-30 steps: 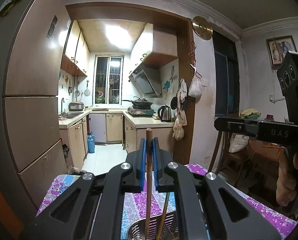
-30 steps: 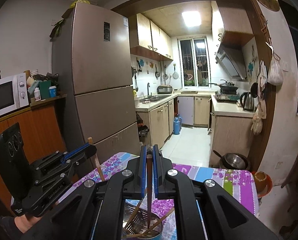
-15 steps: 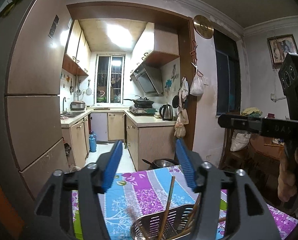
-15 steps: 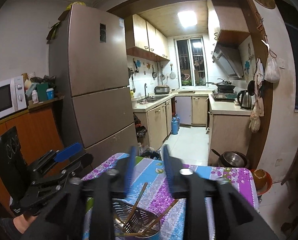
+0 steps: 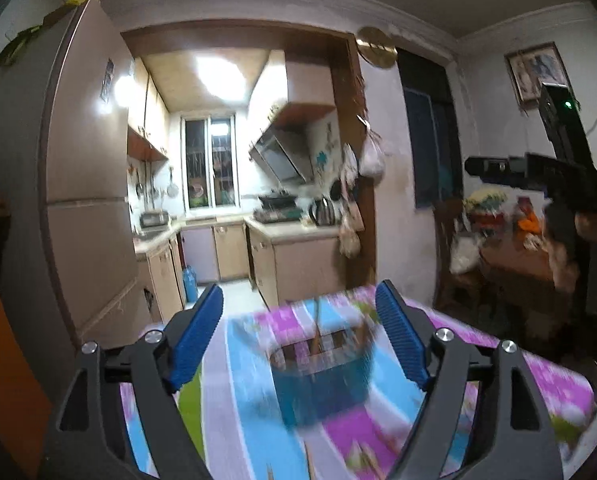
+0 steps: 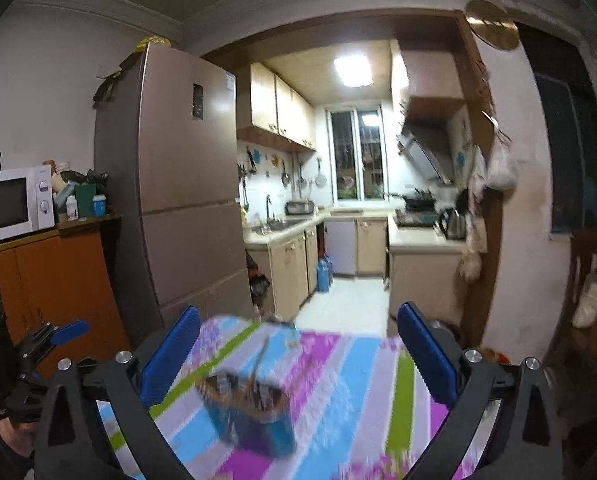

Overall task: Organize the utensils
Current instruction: 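Move both grippers back to the table toward separate loose chopsticks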

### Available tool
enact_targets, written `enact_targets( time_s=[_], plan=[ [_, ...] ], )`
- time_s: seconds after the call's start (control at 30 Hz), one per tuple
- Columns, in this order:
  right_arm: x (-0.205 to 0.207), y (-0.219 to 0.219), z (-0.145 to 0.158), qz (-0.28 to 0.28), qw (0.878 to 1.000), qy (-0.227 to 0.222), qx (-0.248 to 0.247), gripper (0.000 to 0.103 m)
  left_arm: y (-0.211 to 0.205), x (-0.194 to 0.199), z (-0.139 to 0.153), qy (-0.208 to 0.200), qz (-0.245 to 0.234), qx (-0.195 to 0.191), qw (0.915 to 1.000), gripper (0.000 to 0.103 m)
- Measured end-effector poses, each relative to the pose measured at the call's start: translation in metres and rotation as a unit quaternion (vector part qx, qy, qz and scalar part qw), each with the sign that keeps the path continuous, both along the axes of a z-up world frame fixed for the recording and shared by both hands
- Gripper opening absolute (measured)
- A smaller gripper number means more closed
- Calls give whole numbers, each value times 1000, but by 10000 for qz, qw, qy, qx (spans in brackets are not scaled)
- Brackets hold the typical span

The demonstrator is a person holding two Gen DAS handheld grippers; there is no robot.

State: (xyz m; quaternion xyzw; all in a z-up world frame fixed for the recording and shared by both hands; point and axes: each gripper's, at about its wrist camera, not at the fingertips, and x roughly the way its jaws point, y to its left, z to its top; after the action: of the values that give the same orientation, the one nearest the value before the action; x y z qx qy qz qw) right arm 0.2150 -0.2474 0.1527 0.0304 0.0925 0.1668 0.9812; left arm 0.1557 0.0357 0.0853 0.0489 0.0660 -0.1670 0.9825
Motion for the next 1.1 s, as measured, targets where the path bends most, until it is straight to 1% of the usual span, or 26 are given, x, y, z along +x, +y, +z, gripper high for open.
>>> enact_targets(
  time_s=[0.03, 0.1, 0.13, 0.17, 0.23, 0.27, 0.3, 0.37, 0.43, 0.5, 0.53, 0.6, 0.63, 0.67, 0.7, 0.73, 0.77, 0.8, 0.87, 0.97, 1.03, 1.1],
  plan=[
    [-12, -5, -11, -6, 9999, 139, -25, 98, 2, -10, -10, 120, -32, -15, 9999, 76],
    [-39, -14, -38, -25, 9993, 370, -100, 98, 3, -36, -43, 497, -142, -42, 9987, 76],
    [-55, -17, -55, -41, 9988, 476, -117, 98, 3, -45, -55, 611, -144, -57, 9980, 76],
    [-70, -21, -72, -33, 9982, 584, -111, 98, 1, -58, -78, 863, -203, -105, 9960, 76],
    [-96, -23, -99, -114, 9974, 695, -178, 98, 0, -69, -106, 1193, -222, -160, 9925, 76],
    [-106, -22, -109, -116, 9969, 754, -189, 98, -4, -78, -125, 1395, -239, -178, 9898, 76],
    [-119, -23, -123, -110, 9958, 890, -194, 98, -6, -83, -137, 1521, -265, -230, 9877, 76],
    [-143, -24, -146, -226, 9949, 962, -208, 98, -13, -95, -156, 1592, -276, -185, 9867, 76],
    [-164, -24, -160, -314, 9956, 845, -254, 98, -22, -105, -172, 1617, -331, -174, 9861, 76],
    [-183, -24, -172, -456, 9960, 689, -346, 98, -31, -113, -184, 1536, -319, 2, 9876, 74],
    [-192, -26, -177, -468, 9966, 599, -329, 98, -37, -114, -190, 1548, -334, 86, 9873, 66],
    [-206, -31, -188, -501, 9969, 520, -301, 98, -44, -114, -203, 1621, -386, 140, 9859, 58],
    [-211, -34, -193, -520, 9969, 502, -317, 96, -47, -113, -208, 1624, -354, 191, 9859, 52],
    [-217, -36, -200, -548, 9966, 496, -367, 90, -47, -115, -213, 1629, -339, 202, 9859, 48],
    [-218, -36, -203, -563, 9963, 517, -389, 82, -47, -114, -215, 1633, -330, 194, 9858, 45],
    [-220, -36, -207, -576, 9959, 570, -395, 77, -48, -114, -218, 1625, -311, 193, 9860, 45],
    [-222, -39, -215, -595, 9952, 670, -381, 63, -50, -115, -221, 1583, -292, 229, 9867, 45],
    [-223, -41, -221, -609, 9946, 756, -355, 54, -52, -115, -222, 1556, -284, 272, 9870, 45],
    [-224, -43, -236, -590, 9929, 973, -332, 49, -56, -117, -229, 1540, -295, 341, 9870, 43],
    [-226, -38, -252, -489, 9918, 1129, -352, 44, -57, -120, -234, 1498, -259, 346, 9878, 41],
    [-223, -32, -264, -455, 9906, 1202, -478, 39, -57, -121, -232, 1479, -220, 338, 9882, 34],
    [-221, -29, -276, -459, 9890, 1295, -542, 31, -56, -120, -233, 1462, -171, 307, 9886, 30]
  ],
)
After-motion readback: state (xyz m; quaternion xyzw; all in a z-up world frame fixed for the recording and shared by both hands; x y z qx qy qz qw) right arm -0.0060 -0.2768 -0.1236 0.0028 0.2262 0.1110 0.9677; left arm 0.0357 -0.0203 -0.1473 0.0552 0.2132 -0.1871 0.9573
